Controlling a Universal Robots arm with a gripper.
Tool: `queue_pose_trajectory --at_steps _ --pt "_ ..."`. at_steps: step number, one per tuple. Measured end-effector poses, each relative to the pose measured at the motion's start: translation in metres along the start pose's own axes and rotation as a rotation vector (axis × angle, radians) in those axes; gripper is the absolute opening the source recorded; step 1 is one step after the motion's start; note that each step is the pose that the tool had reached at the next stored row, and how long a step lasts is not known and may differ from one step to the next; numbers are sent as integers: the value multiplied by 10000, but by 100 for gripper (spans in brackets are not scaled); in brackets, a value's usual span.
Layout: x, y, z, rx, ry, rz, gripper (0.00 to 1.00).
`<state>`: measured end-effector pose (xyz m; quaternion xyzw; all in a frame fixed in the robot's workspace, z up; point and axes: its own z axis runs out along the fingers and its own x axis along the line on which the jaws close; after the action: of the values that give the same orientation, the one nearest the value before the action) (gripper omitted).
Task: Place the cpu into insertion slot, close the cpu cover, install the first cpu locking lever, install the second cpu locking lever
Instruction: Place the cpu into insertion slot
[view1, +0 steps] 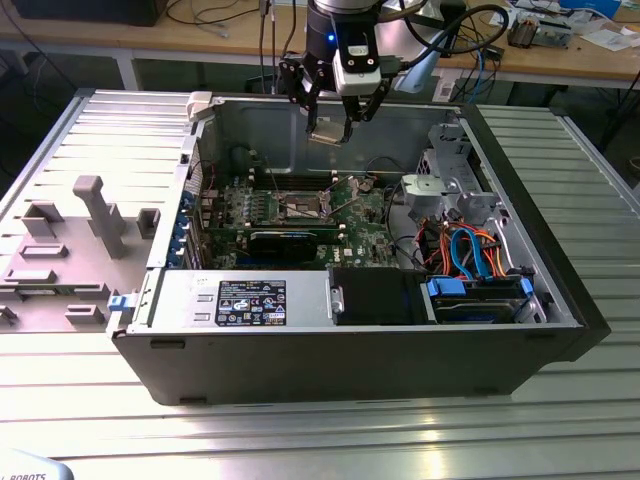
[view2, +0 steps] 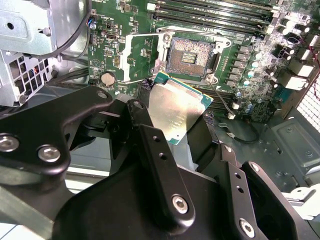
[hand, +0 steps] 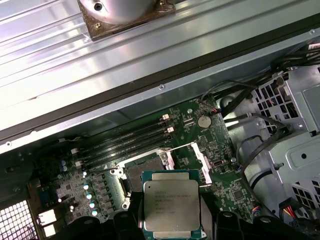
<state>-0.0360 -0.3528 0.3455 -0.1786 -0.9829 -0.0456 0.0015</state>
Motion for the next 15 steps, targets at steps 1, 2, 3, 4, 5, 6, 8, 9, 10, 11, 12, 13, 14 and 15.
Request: queue_pose_trajectory --at_steps 1,2,3,4,5,6,8,9,10,11,12,13,14,15 --pt "0 0 0 0 -1 3 54" --pt "0 0 0 0 0 5 54" --pt "0 0 0 0 -1 10 54" --pt "0 0 0 0 -1 15 54" --pt "0 0 0 0 -1 18 54" --pt "0 0 0 -1 -2 21 54" --pt "0 0 1 -1 -3 29 54" --pt "0 0 1 0 -4 42 54" --pt "0 0 1 -1 -5 53 54" --pt "0 0 1 -1 -5 56 54" --pt "0 0 1 -1 -5 59 54" --pt "0 0 1 -1 -6 66 54" --pt "0 0 1 0 -6 68 54" --pt "0 0 1 -2 -8 86 54"
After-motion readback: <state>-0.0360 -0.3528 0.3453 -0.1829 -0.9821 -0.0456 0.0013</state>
